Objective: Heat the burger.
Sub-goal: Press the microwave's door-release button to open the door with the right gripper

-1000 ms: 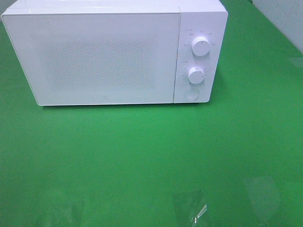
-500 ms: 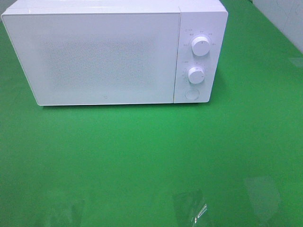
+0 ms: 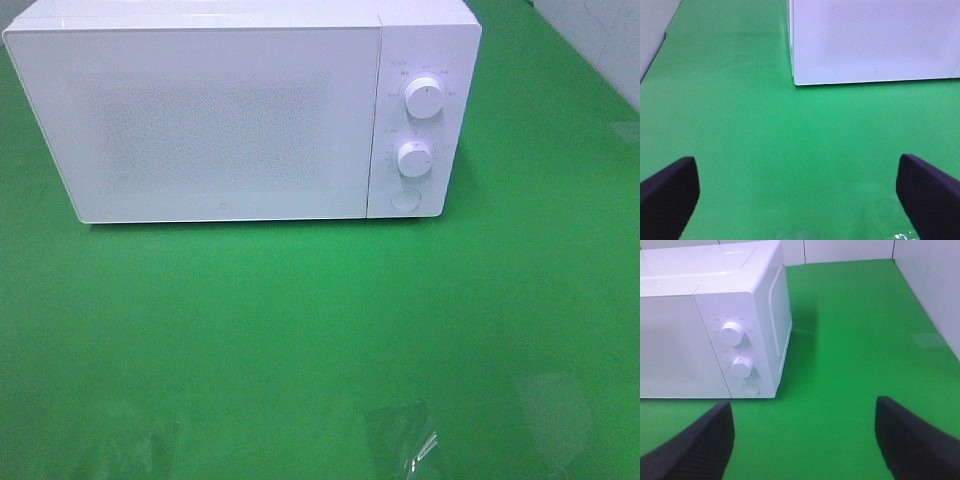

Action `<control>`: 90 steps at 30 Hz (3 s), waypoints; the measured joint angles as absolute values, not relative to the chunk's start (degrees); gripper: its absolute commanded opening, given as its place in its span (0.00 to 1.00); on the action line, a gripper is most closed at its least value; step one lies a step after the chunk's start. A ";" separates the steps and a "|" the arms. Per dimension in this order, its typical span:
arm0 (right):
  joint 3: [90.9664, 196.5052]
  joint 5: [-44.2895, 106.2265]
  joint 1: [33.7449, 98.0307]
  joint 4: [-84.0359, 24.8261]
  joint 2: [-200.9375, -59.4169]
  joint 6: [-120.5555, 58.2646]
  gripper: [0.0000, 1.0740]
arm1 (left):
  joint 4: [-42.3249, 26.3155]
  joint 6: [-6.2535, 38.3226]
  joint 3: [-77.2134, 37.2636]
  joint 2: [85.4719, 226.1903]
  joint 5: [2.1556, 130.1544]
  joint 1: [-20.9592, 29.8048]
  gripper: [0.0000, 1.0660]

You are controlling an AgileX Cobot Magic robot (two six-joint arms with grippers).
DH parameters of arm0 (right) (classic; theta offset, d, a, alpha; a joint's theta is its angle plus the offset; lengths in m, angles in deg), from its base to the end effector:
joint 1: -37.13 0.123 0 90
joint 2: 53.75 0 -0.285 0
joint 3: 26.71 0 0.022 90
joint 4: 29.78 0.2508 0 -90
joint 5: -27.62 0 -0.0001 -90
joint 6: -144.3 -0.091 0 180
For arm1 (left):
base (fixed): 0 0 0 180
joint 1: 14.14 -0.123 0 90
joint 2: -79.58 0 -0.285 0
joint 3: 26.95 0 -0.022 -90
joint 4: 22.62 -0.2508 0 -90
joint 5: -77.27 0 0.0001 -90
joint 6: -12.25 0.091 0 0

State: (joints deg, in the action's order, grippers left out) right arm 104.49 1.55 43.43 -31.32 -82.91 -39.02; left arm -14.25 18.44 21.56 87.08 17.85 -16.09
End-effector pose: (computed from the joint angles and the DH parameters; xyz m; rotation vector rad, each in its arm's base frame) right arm 0.0797 0.0077 0.3136 -0.0608 1.8154 0.0912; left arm -0.0048 -0.0116 0.2802 0.0794 2.0056 -0.0832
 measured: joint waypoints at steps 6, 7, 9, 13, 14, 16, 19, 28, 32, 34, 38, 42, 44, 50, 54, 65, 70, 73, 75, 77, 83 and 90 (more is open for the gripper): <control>102.48 9.97 43.43 -31.44 -89.10 -39.14 0.71 | -14.25 18.44 21.56 87.08 17.85 -16.09 0.94; 101.97 13.58 43.43 -31.44 -91.67 -39.37 0.71 | -14.25 18.44 21.56 87.08 17.85 -16.09 0.94; 101.39 16.73 43.43 -31.44 -94.71 -39.54 0.71 | -14.25 18.44 21.56 87.08 17.85 -16.09 0.94; 100.53 23.49 43.43 -31.44 -100.61 -39.88 0.71 | -14.25 18.44 21.56 87.08 17.85 -16.09 0.94; 100.42 26.41 43.43 -31.44 -103.42 -39.94 0.71 | -14.25 18.44 21.56 87.08 17.85 -16.09 0.94; 100.42 29.56 43.43 -31.44 -106.17 -39.94 0.71 | -14.25 18.44 21.56 87.08 17.85 -16.09 0.94; 100.42 33.23 43.43 -31.44 -108.81 -39.94 0.71 | -14.25 18.44 21.56 87.08 17.85 -16.09 0.94; 100.36 46.70 43.43 -31.44 -120.90 -39.94 0.71 | -14.25 18.44 21.56 87.08 17.85 -16.09 0.94; 100.36 51.57 43.43 -31.38 -126.17 -39.94 0.71 | -14.25 18.44 21.56 87.08 17.85 -16.09 0.94; 100.25 54.03 43.43 -30.69 -128.63 -39.88 0.71 | -14.25 18.44 21.56 87.08 17.85 -16.09 0.94; 100.25 61.71 46.64 -21.87 -135.85 -32.49 0.71 | -14.25 18.44 21.56 87.08 17.85 -16.09 0.94; 100.25 65.55 50.99 -15.68 -138.77 -26.82 0.71 | -14.25 18.44 21.56 87.08 17.85 -16.09 0.94; 100.25 68.58 53.57 -12.24 -140.49 -24.47 0.71 | -14.25 18.44 21.56 87.08 17.85 -16.09 0.94; 100.19 75.92 59.81 -5.37 -144.62 -21.83 0.71 | -14.25 18.44 21.56 87.08 17.85 -16.09 0.94; 100.19 83.71 68.01 2.82 -149.03 -18.63 0.71 | -14.25 18.44 21.56 87.08 17.85 -16.09 0.94; 100.25 90.76 78.03 11.30 -155.79 -17.14 0.71 | -14.25 18.44 21.56 87.08 17.85 -16.09 0.94; 100.25 92.88 82.79 16.29 -158.71 -17.14 0.71 | -14.25 18.44 21.56 87.08 17.85 -16.09 0.94; 100.25 93.28 83.82 17.09 -159.91 -17.71 0.71 | -14.25 18.44 21.56 87.08 17.85 -16.09 0.94; 100.25 93.22 83.76 17.21 -159.91 -18.86 0.71 | -14.25 18.44 21.56 87.08 17.85 -16.09 0.94; 100.25 93.33 83.76 17.43 -159.91 -21.26 0.70 | -14.25 18.44 21.56 87.08 17.85 -16.09 0.94; 100.25 93.33 83.76 17.72 -159.91 -32.15 0.64 | -14.25 18.44 21.56 87.08 17.85 -16.09 0.94; 100.25 90.70 83.76 17.72 -159.91 -63.03 0.45 | -14.25 18.44 21.56 87.08 17.85 -16.09 0.94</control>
State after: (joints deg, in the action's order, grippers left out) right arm 100.25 90.70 83.76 17.72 -159.91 -63.03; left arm -14.25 18.44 21.56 87.08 17.85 -16.09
